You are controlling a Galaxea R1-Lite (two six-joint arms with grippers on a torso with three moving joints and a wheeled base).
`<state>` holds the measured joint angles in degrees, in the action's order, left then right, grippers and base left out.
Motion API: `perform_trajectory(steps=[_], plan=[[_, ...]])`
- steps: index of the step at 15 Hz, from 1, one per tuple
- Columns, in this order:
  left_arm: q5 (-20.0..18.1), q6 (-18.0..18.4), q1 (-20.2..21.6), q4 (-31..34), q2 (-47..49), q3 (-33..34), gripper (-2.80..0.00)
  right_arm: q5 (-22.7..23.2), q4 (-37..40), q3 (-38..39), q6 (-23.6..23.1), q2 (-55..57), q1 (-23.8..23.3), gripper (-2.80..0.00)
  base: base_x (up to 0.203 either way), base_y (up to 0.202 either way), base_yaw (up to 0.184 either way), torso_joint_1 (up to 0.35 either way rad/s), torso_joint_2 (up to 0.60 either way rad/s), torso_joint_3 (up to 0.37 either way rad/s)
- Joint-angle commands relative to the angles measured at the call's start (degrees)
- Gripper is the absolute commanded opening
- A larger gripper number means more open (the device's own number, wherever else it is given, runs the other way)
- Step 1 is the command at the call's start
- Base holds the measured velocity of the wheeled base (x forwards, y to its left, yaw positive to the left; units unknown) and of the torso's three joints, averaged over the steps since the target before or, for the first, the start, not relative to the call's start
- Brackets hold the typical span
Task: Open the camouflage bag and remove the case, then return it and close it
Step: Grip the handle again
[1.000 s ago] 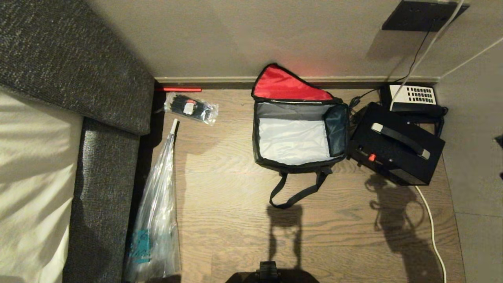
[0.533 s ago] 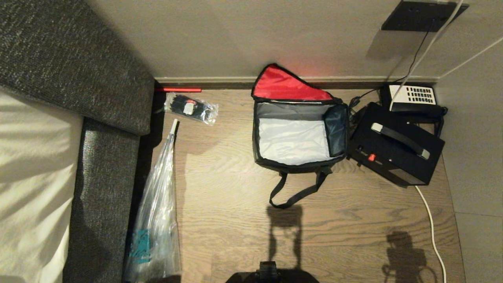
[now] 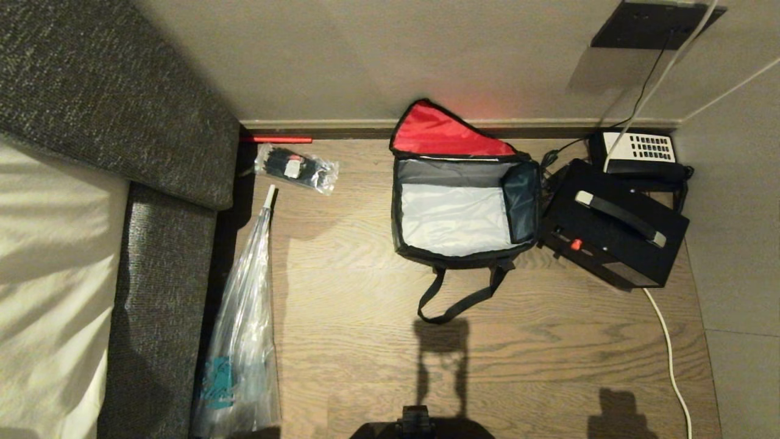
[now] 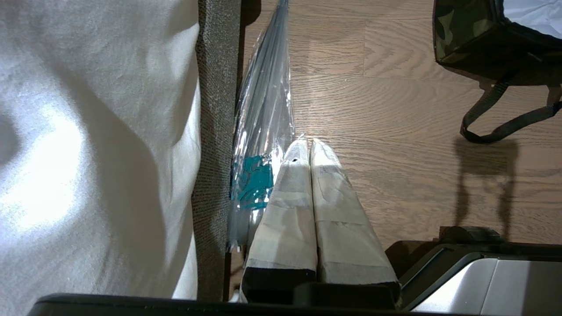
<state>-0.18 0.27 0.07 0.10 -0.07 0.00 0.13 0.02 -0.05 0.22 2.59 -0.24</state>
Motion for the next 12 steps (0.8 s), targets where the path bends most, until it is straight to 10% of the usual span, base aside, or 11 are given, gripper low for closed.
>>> perform_trajectory(steps=[1, 12], plan=[[0.0, 0.0, 0.0, 0.0, 0.1, 0.1, -2.80, 0.0, 0.0, 0.1, 0.0, -1.7, 0.0, -2.80, 0.000, 0.000, 0.000, 0.000, 0.00, 0.000], [0.0, 0.0, 0.0, 0.0, 0.1, 0.1, -2.80, 0.0, 0.0, 0.1, -0.3, -2.3, 0.0, -2.80, 0.000, 0.000, 0.000, 0.000, 0.00, 0.000]])
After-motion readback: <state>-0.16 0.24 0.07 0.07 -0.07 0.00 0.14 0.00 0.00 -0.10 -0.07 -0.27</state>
